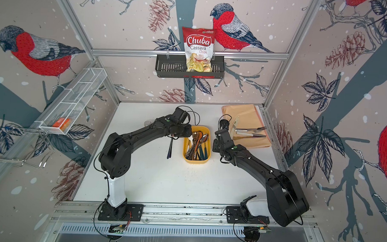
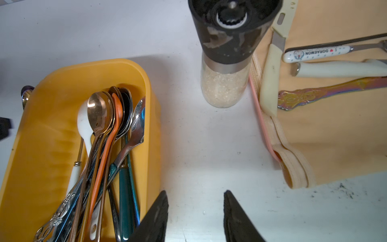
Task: Put the spoon into the storage box
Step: Place the spoon in the storage box, then pick up the spoon from the center of the board.
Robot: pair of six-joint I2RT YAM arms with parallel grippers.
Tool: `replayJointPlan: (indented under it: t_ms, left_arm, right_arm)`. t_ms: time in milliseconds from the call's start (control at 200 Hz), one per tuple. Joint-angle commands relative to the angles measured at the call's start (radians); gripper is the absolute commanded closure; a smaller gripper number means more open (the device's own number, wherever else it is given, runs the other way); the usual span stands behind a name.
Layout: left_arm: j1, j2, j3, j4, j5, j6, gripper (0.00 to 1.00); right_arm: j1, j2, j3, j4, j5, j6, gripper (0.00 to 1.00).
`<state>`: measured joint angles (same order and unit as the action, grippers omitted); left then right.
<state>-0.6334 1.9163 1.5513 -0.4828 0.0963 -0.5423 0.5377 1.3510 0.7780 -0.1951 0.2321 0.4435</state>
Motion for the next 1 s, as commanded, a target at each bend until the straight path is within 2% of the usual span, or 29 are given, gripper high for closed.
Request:
replayJointPlan:
  t_ms: [0, 200, 330, 996]
  left_arm:
    - [0.012, -0.071, -0.028, -0.080, -0.154, 0.083, 0.70]
    - [0.109, -0.186, -0.165, -0.083, -0.167, 0.127, 0.71]
    - [0.154, -0.194, -0.237, -0.070, -0.169, 0.168, 0.72]
    - [0.156, -0.041, -0.281, -0.012, -0.101, 0.253, 0.72]
  right_arm:
    - [0.003, 0.006, 0.012, 0.004, 0.012, -0.008, 0.55]
    - [0.007, 0.023, 0.028, 0.003, 0.006, -0.015, 0.55]
    - [0.011, 0.028, 0.032, 0.001, 0.007, -0.015, 0.55]
    - [0.016, 0.010, 0.019, -0.015, 0.027, 0.000, 0.55]
